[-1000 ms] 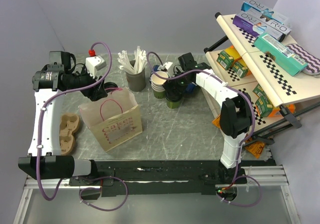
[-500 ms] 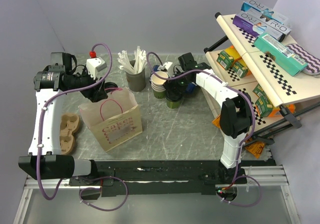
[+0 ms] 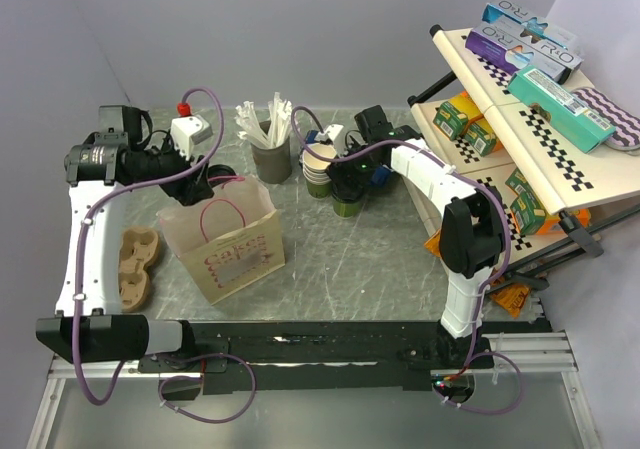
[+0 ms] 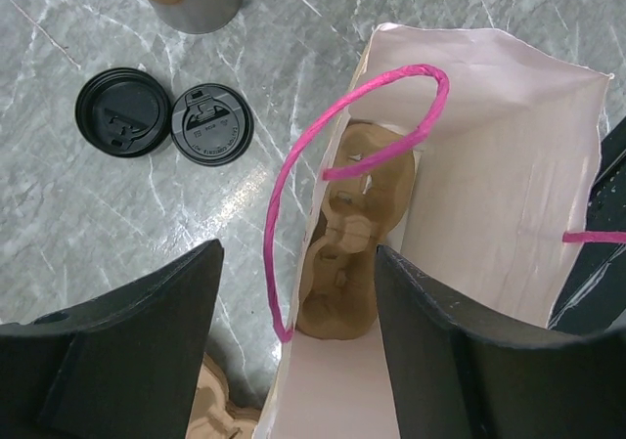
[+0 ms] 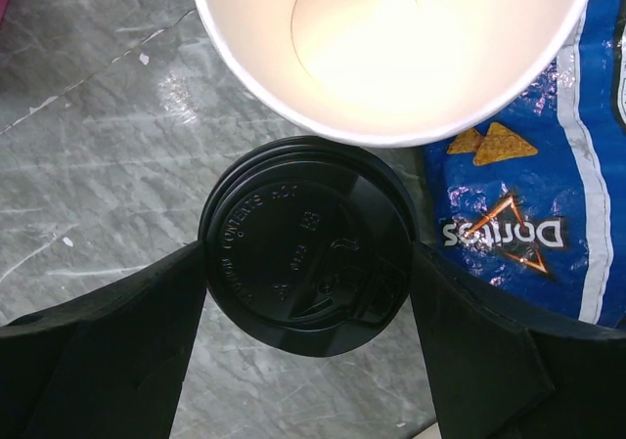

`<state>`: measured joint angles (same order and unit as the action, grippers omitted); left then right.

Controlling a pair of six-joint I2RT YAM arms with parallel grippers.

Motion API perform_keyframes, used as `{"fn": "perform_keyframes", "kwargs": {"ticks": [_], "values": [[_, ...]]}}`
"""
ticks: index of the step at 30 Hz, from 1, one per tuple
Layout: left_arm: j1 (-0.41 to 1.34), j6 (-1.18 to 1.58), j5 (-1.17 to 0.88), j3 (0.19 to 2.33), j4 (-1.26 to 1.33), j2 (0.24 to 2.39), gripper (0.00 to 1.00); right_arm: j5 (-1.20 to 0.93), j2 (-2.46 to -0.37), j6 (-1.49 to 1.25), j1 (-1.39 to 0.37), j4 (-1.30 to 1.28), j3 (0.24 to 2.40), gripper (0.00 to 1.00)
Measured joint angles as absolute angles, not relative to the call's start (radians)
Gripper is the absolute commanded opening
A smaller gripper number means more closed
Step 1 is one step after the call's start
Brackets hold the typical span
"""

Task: Pack the takeout coffee

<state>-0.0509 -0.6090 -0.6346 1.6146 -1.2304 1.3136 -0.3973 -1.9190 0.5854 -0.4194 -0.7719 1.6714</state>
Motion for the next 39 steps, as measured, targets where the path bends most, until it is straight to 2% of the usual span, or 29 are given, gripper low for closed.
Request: {"fn": "perform_keyframes", "kwargs": {"ticks": [14,15,17,18,20,21,28,31,34,37,39], "values": [[-0.051,-0.641,-0.562,1.621,-1.269,1.253,0.71,-0.393,-1.855,0.581,-0.421,-0.836,1.671,0.45],[-0.051,-0.653,-0.548,1.621,-1.281,1.246,0.71,-0.394,-1.833,0.581,-0.421,-0.847,1.671,0.43],[-0.053,-0.675,-0.522,1.621,-1.304,1.229,0.72,-0.398,-1.781,0.581,-0.421,-0.859,1.669,0.31],[-0.053,-0.686,-0.51,1.62,-1.311,1.219,0.72,-0.404,-1.75,0.581,-0.421,-0.861,1.667,0.16],[-0.056,-0.699,-0.49,1.613,-1.321,1.193,0.72,-0.414,-1.685,0.58,-0.423,-0.864,1.662,0.03],[-0.057,-0.705,-0.479,1.604,-1.326,1.179,0.72,-0.422,-1.65,0.578,-0.424,-0.868,1.662,0.0],[-0.059,-0.71,-0.435,1.544,-1.322,1.159,0.71,-0.476,-1.527,0.573,-0.441,-0.906,1.662,0.0],[-0.06,-0.709,-0.427,1.531,-1.313,1.177,0.68,-0.503,-1.507,0.574,-0.45,-0.916,1.662,0.0],[-0.06,-0.696,-0.429,1.518,-1.292,1.203,0.61,-0.544,-1.484,0.575,-0.458,-0.923,1.662,0.0],[-0.06,-0.695,-0.443,1.52,-1.283,1.25,0.49,-0.59,-1.438,0.58,-0.471,-0.923,1.662,0.0],[-0.06,-0.696,-0.455,1.522,-1.282,1.282,0.36,-0.625,-1.399,0.586,-0.485,-0.926,1.667,0.0]]}}
